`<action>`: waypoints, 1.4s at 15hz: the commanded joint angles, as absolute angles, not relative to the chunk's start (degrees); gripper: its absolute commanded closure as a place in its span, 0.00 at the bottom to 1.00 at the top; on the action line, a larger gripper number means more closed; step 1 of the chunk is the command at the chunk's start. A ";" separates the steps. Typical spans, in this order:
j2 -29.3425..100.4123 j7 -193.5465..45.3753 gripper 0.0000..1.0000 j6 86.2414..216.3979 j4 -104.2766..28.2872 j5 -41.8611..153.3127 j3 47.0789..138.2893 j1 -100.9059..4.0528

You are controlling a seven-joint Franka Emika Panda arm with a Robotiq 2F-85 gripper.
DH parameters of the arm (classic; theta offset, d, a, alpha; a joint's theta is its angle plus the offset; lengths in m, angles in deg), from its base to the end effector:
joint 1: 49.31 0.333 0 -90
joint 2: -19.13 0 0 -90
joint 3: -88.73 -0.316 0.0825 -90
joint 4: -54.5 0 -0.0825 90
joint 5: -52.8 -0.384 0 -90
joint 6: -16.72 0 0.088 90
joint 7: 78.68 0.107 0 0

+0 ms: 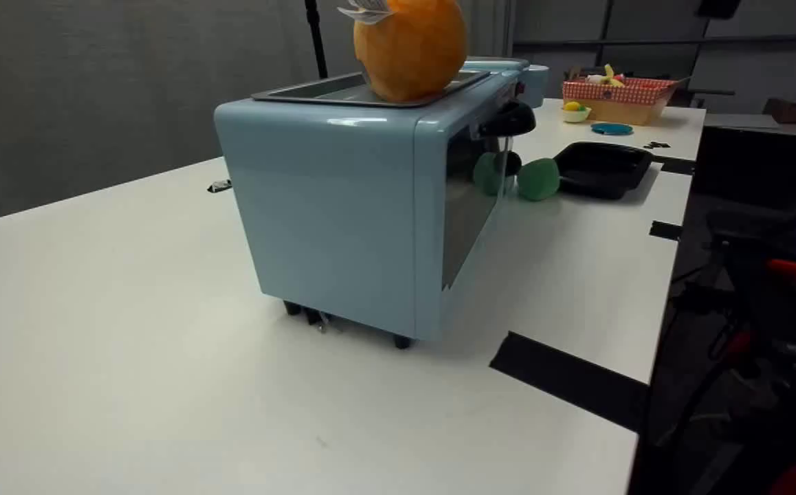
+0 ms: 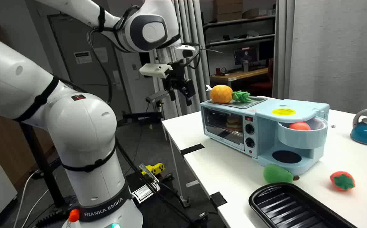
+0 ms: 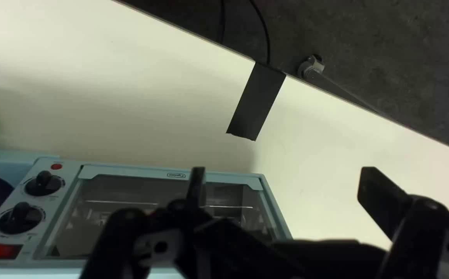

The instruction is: Flick the switch on the 3 in 1 breakfast machine

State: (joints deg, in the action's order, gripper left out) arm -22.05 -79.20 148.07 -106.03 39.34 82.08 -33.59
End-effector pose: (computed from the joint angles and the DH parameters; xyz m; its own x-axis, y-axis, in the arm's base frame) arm 0.3120 0.1309 0.4212 0.9540 0.2222 0.2012 0.2501 -0.9600 -0.1259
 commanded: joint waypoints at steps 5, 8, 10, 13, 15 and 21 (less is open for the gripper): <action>-21.69 -79.21 0.00 147.83 -105.79 39.33 82.03 -33.67; -21.57 -79.21 0.00 147.83 -105.79 39.32 82.03 -33.67; -21.57 -79.21 0.00 147.83 -105.79 39.32 82.03 -33.67; -21.57 -79.21 0.00 147.83 -105.79 39.32 82.03 -33.67; -21.57 -79.21 0.00 147.83 -105.79 39.32 82.03 -33.67; -20.94 -79.60 0.00 144.12 -104.96 40.54 83.07 -35.17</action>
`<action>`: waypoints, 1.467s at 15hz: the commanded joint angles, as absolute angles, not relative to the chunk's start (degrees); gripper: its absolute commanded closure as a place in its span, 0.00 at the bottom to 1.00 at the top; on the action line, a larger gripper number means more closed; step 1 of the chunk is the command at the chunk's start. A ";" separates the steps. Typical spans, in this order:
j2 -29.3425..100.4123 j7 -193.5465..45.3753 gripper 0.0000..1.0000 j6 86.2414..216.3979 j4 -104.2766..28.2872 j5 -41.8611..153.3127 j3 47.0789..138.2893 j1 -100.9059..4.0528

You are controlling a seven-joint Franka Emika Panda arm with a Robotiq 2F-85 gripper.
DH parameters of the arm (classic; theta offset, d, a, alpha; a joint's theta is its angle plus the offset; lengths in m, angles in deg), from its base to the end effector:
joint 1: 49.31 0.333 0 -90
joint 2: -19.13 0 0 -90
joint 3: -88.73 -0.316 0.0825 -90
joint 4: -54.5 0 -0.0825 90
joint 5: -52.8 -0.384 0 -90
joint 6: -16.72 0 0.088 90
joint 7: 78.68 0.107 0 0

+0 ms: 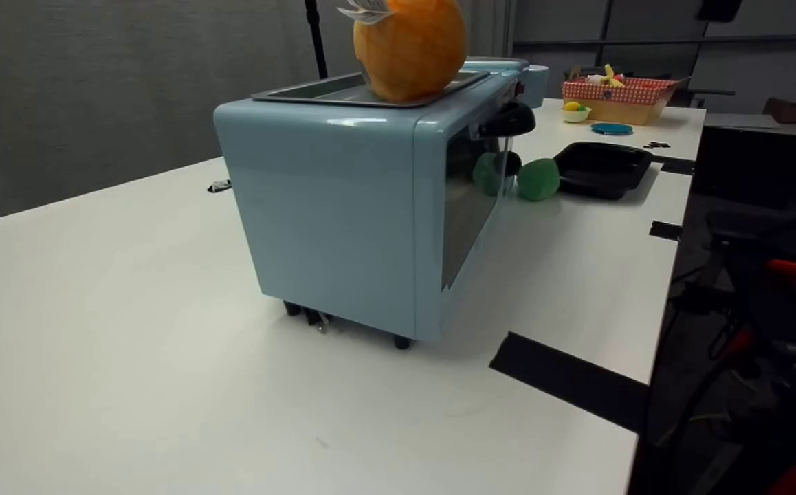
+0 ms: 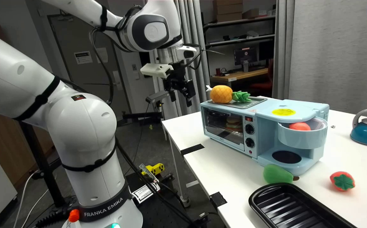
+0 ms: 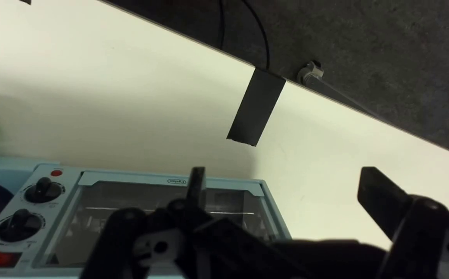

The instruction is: Flick the switch on the 3 in 1 breakfast machine

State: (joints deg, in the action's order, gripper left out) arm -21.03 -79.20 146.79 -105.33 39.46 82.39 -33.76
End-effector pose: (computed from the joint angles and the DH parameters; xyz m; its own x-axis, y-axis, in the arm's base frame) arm 0.3147 0.1298 0.4189 0.9597 0.2208 0.1738 0.2444 -0.9611 -0.1288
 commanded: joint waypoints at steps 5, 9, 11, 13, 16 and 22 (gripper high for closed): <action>-21.12 -79.66 0.00 139.57 -104.65 43.42 84.45 -38.99; -21.19 -80.38 0.00 137.81 -104.61 47.45 86.05 -42.75; -20.93 -80.90 0.00 137.88 -104.60 49.28 87.14 -44.43; -20.49 -82.03 0.00 138.49 -104.60 50.62 88.45 -45.75; -19.66 -84.25 0.00 139.77 -104.59 52.57 90.41 -47.51; -15.28 -87.00 0.00 147.64 -104.48 56.12 93.26 -50.56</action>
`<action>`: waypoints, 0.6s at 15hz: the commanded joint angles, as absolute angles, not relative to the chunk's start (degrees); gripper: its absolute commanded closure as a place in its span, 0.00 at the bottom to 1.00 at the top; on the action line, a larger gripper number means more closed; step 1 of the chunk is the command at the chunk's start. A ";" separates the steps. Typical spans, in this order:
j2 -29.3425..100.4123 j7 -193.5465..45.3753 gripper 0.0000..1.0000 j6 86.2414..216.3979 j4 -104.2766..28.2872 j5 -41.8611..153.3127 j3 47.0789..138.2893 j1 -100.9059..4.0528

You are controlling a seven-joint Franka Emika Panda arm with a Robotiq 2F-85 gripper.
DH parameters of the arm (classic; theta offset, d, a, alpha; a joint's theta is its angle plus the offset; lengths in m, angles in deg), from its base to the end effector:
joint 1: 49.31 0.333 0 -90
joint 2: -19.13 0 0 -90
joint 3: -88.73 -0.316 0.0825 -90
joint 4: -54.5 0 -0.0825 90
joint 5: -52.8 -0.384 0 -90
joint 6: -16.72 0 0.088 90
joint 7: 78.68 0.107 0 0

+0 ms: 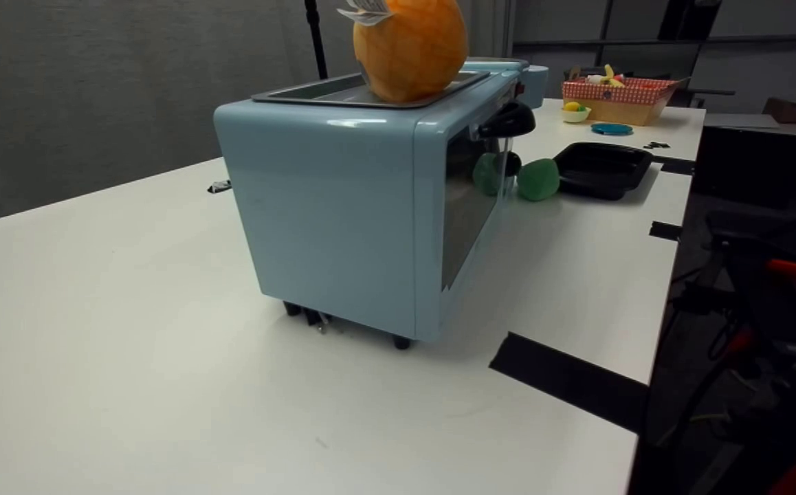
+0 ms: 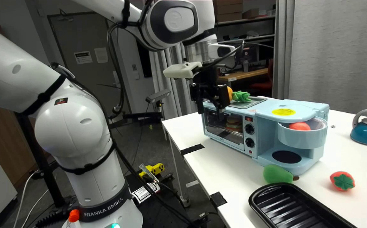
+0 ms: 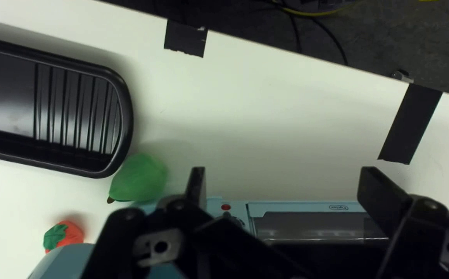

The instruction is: Flick the switch on the 3 in 1 breakfast machine

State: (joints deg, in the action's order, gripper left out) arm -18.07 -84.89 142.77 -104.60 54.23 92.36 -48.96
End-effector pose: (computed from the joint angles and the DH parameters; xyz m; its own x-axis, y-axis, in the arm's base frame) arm 0.3394 -0.0185 0.4009 0.9944 0.0760 0.0732 0.0769 -0.9970 -0.0092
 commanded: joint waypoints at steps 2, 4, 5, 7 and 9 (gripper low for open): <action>-12.81 -86.80 0.00 151.51 -104.53 56.36 93.59 -50.96; -10.38 -86.32 0.00 154.15 -104.54 56.29 93.40 -51.10; -9.56 -86.15 0.00 154.50 -104.50 56.09 93.31 -51.07; -10.64 -85.56 0.00 152.90 -104.51 55.11 93.00 -50.58; -9.59 -85.56 0.00 153.22 -104.34 55.11 92.99 -50.59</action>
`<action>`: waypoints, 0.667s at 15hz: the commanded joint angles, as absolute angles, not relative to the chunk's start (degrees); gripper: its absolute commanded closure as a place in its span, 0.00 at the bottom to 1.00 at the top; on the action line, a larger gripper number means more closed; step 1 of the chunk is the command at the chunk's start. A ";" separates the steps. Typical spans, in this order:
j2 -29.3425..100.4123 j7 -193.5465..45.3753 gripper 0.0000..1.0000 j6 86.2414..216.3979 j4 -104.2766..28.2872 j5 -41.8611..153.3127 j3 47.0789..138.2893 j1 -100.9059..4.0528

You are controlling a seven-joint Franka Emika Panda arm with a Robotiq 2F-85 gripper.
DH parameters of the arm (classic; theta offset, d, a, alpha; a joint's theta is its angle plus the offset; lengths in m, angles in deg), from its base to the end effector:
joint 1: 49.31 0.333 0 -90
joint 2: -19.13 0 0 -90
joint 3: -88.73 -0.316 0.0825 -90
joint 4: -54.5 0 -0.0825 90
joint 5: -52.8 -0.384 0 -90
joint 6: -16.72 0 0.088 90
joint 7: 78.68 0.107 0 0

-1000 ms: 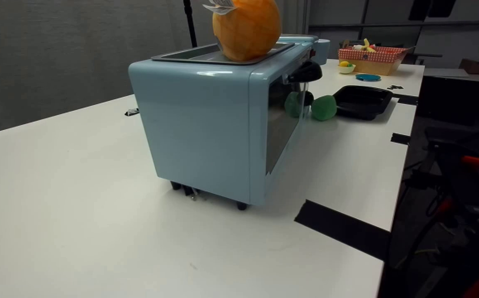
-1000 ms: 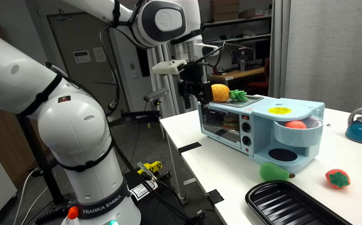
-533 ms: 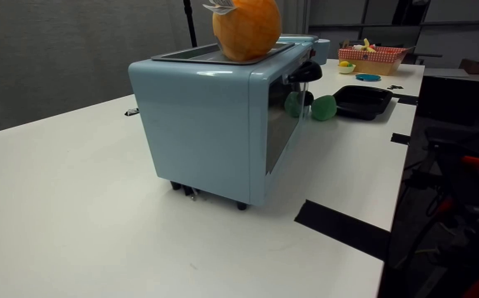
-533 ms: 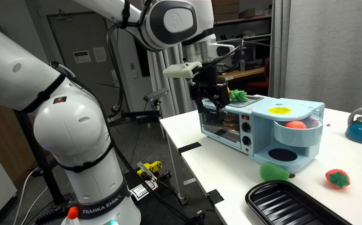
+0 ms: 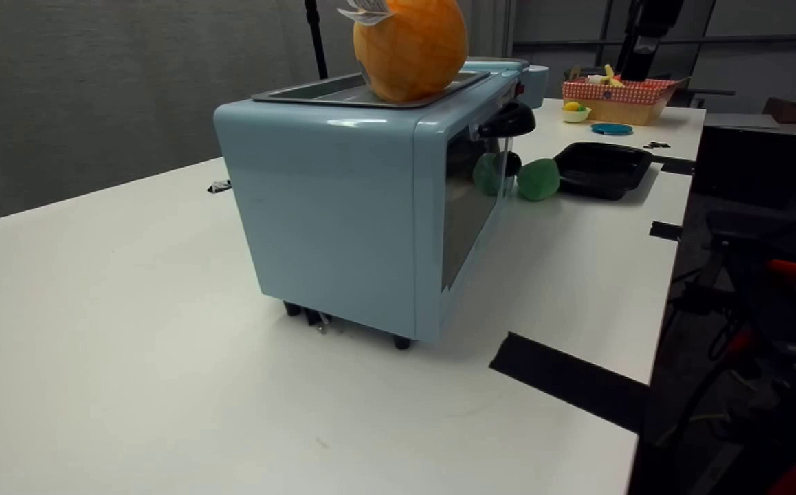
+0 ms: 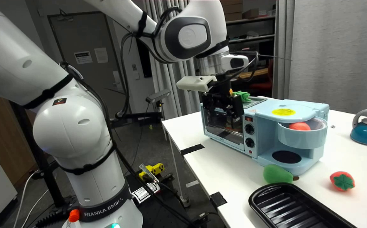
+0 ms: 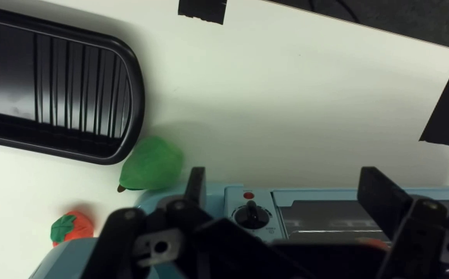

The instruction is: Flick the switch on the 3 in 1 breakfast machine

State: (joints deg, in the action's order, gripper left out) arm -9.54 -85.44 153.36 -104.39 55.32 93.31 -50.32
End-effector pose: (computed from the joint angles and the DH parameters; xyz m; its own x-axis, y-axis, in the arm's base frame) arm 0.3652 -0.0339 0.3679 0.9921 0.0584 0.1109 0.0579 -0.9983 0.0083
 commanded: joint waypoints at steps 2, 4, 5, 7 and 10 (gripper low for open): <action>-9.44 -85.56 0.00 153.22 -104.18 55.11 92.99 -50.59; -9.44 -85.56 0.00 153.22 -104.16 55.11 92.99 -50.59; -9.44 -85.56 0.00 153.22 -104.16 55.11 92.99 -50.59; -9.08 -85.50 0.00 153.51 -104.16 55.10 92.88 -50.48; -7.95 -85.20 0.00 153.82 -103.42 53.34 92.83 -49.52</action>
